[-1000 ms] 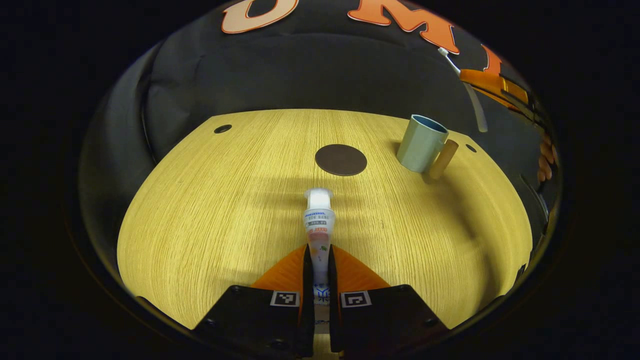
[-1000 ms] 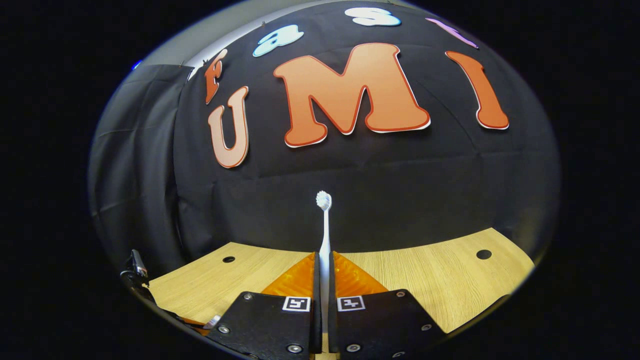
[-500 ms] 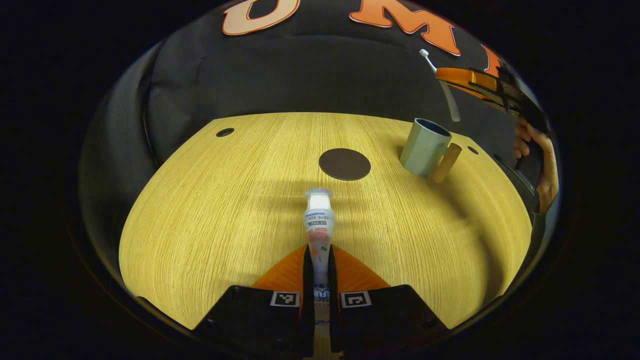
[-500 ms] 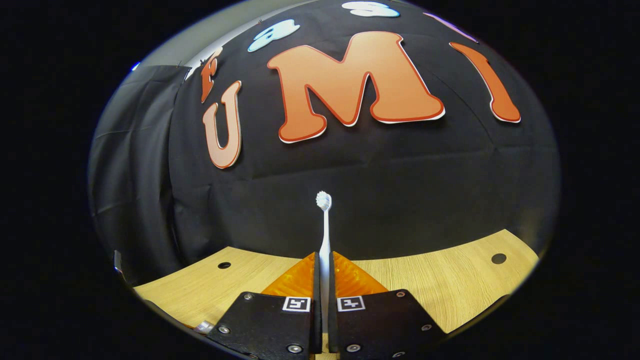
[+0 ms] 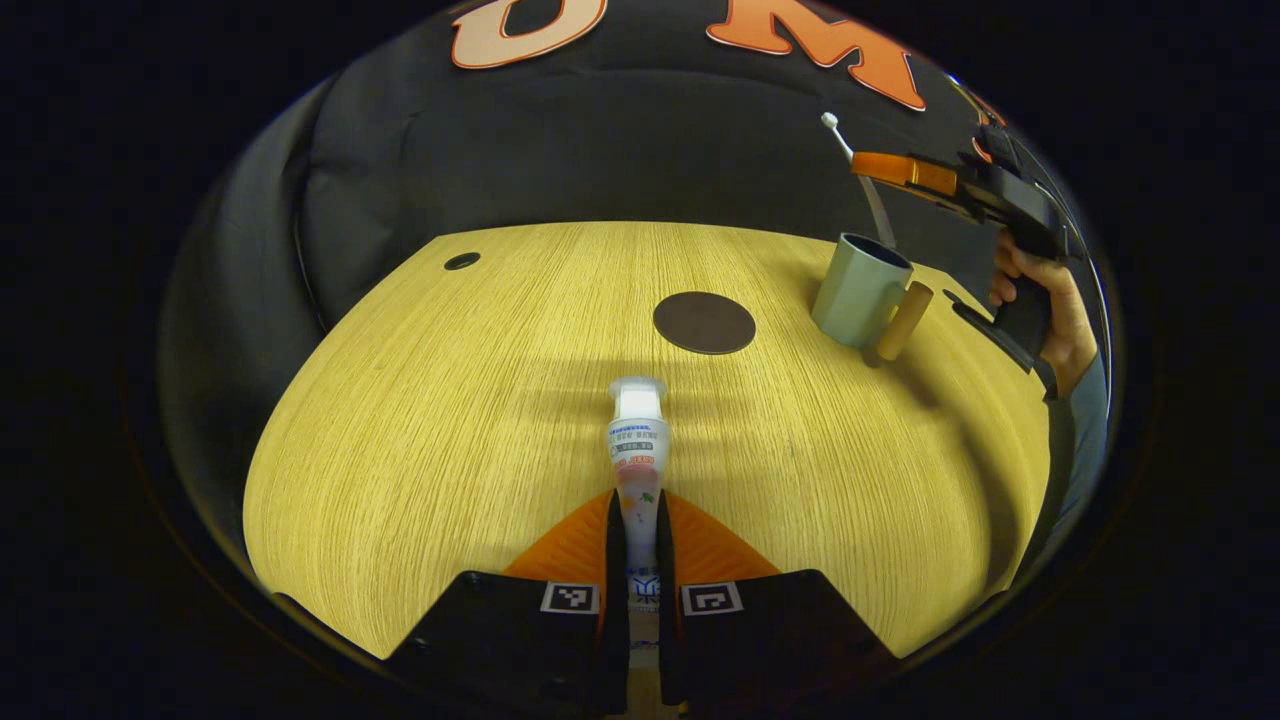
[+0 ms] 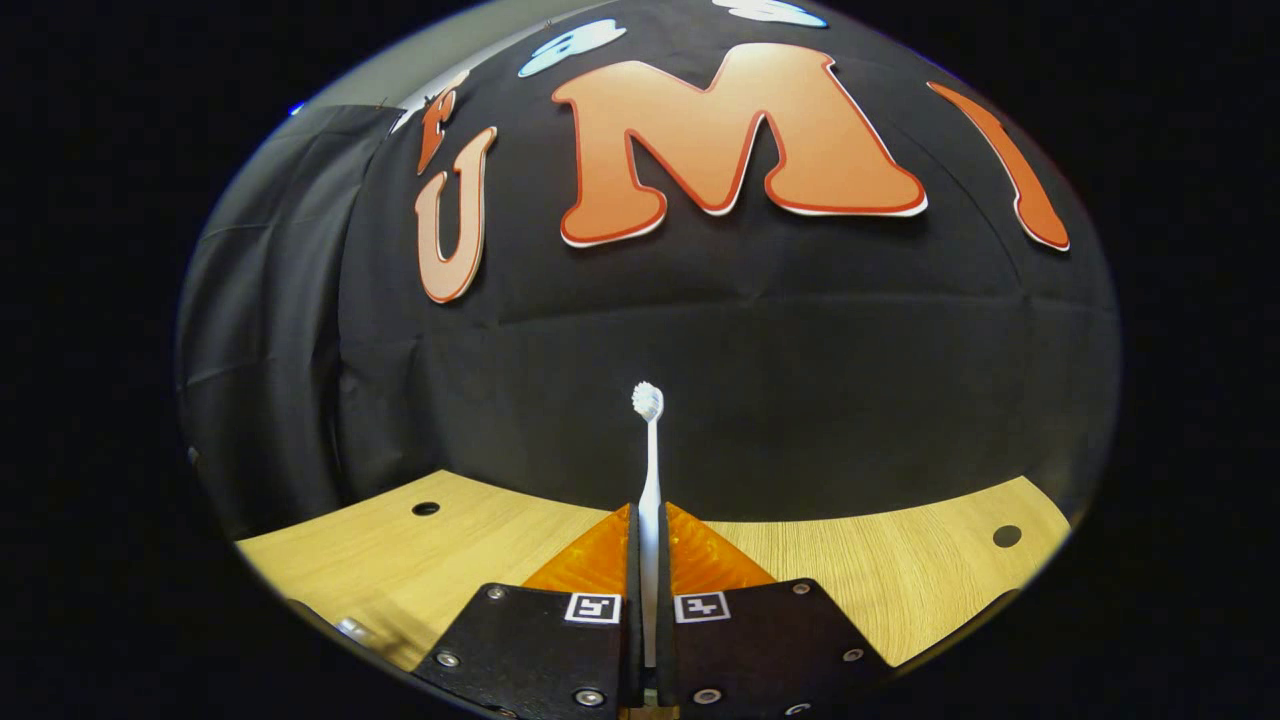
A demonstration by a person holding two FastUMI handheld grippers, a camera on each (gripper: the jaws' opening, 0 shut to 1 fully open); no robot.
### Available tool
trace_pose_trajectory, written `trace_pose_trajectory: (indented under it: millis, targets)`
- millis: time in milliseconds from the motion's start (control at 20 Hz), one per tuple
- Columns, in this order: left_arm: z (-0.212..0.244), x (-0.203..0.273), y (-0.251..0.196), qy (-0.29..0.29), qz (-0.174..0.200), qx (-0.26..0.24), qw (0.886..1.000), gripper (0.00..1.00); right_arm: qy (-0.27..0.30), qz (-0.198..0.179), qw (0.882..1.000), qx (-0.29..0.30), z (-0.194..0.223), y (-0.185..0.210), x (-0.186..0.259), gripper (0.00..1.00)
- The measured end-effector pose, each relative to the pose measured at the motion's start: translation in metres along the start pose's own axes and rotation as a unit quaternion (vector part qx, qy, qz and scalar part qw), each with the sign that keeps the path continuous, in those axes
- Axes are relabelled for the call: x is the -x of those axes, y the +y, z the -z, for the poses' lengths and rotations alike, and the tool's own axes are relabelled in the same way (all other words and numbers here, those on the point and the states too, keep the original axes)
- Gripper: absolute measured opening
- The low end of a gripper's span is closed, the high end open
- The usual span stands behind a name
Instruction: Put the toothbrush and toothpaste on the desktop into the cup, then pick up the cup and place it on the coaster on the desktop.
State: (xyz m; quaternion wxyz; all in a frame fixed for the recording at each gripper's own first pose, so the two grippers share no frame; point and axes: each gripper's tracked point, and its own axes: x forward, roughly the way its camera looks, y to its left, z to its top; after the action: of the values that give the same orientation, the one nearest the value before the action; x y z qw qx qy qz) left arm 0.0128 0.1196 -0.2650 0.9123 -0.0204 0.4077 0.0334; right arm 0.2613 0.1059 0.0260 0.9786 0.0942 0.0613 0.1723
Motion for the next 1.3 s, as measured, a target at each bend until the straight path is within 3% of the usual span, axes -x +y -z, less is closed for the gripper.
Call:
trace_pose_trajectory:
  millis: [800, 1300]
  targets:
    - [-0.007, 0.012, 0.001, -0.01, -0.001, 0.016, 1.0, 0.16, 0.048, 0.013, 0.999, 0.005, 0.053, -0.019, -0.012, 0.05]
    - [-0.015, 0.012, 0.001, -0.024, -0.002, 0.021, 0.999, 0.16, 0.07, 0.014, 0.997, -0.004, 0.062, -0.021, -0.004, 0.1]
